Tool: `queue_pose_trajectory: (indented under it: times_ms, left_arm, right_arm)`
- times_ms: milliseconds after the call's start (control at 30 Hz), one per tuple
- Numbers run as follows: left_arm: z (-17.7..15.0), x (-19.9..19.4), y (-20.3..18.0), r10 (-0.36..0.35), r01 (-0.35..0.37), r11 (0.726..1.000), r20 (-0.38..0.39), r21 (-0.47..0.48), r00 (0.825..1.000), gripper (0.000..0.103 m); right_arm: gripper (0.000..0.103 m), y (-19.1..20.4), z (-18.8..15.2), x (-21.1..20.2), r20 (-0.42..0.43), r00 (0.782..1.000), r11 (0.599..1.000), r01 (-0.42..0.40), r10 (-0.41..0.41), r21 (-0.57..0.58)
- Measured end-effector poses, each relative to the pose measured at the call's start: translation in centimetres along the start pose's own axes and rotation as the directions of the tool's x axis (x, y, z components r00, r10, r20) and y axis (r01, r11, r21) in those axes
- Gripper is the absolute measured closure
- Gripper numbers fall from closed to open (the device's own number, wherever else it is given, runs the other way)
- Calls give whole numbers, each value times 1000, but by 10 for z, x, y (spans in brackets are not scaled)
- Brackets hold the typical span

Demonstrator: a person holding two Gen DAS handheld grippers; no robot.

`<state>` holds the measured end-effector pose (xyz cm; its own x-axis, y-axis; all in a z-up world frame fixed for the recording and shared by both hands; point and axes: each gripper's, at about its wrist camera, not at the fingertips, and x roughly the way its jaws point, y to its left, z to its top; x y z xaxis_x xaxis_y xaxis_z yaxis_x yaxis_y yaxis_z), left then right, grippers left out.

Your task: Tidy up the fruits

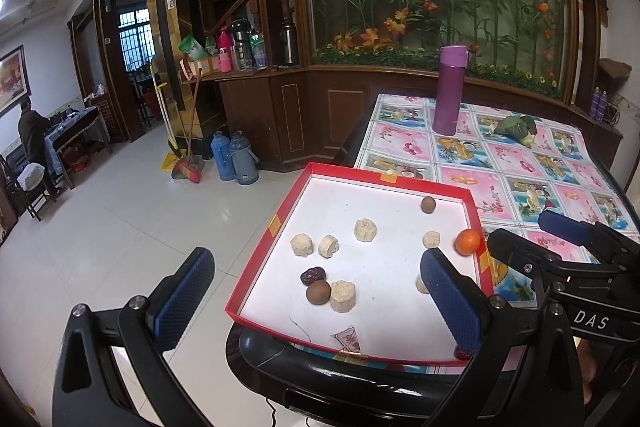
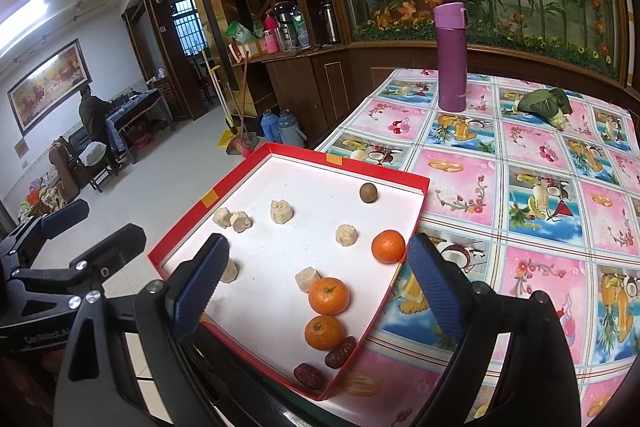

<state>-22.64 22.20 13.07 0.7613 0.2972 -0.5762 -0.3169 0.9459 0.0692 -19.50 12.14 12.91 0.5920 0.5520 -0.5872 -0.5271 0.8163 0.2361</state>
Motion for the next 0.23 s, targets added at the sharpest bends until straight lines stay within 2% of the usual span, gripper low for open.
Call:
queue_pose_trajectory:
  times_ms: [233]
  left_arm:
    - [1, 7, 1, -26, 26, 1000, -8, -14, 1000, 0]
  right_arm:
    - [12, -3, 3, 10, -5, 1000, 1000, -10, 10, 16]
